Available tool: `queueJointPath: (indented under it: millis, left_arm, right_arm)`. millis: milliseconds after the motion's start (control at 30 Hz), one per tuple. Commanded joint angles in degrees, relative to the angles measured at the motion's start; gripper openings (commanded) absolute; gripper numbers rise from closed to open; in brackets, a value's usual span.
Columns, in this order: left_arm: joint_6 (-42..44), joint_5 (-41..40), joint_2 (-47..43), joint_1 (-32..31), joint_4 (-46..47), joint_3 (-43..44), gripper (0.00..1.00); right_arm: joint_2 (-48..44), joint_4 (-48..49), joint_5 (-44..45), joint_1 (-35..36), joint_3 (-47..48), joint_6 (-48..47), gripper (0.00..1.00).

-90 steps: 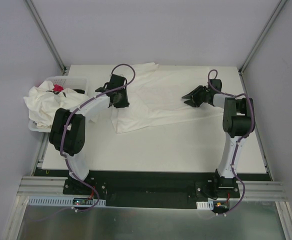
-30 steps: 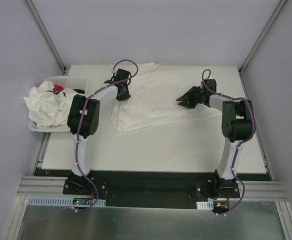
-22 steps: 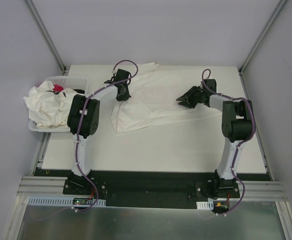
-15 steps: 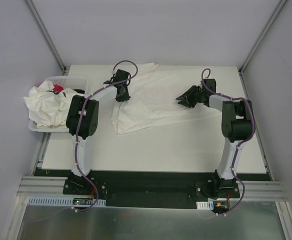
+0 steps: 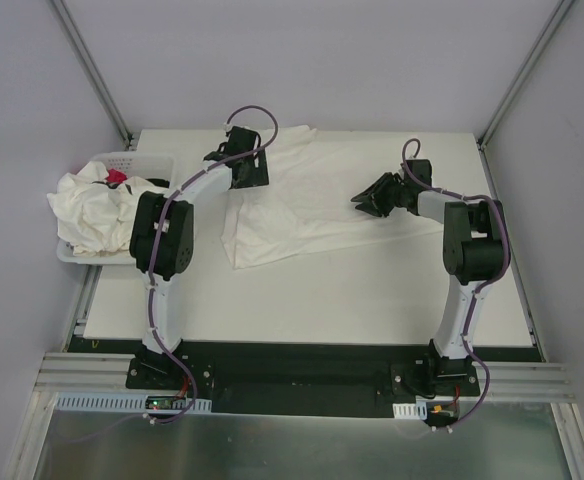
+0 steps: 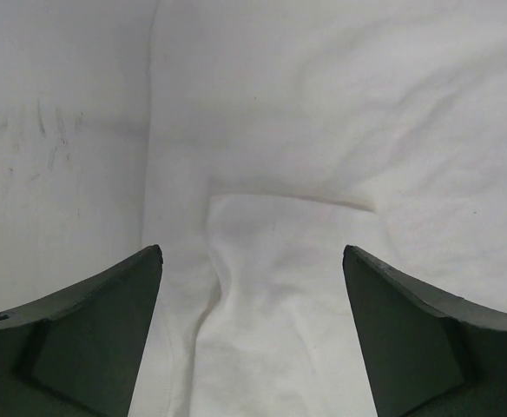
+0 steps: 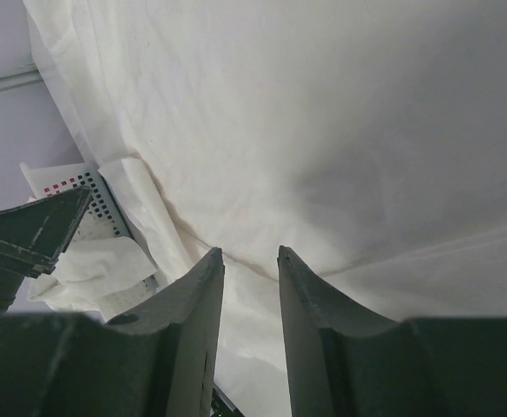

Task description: Fold and stack the t-shirts

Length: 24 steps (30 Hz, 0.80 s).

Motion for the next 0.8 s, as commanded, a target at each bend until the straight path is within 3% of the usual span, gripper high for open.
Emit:
queueJointPath:
  millis: [0, 467, 767]
  left_arm:
    - [2.5, -2.0, 1.0, 0.4, -0.3, 3.7, 0.83]
    - [3.6, -0.2, 5.7, 0.5, -0.3, 6.5, 0.79]
    - [4.4, 1.0, 6.9, 0.4, -0.3, 8.5, 0.72]
  right_arm:
    - [-1.8, 1.4, -1.0, 0.0, 0.0, -0.1, 0.34]
    - [-2.0, 1.4, -1.1, -0.7, -0.5, -0.3, 0.33]
    - [-1.5, 1.4, -1.1, -0.9, -0.8, -0.4, 0.27]
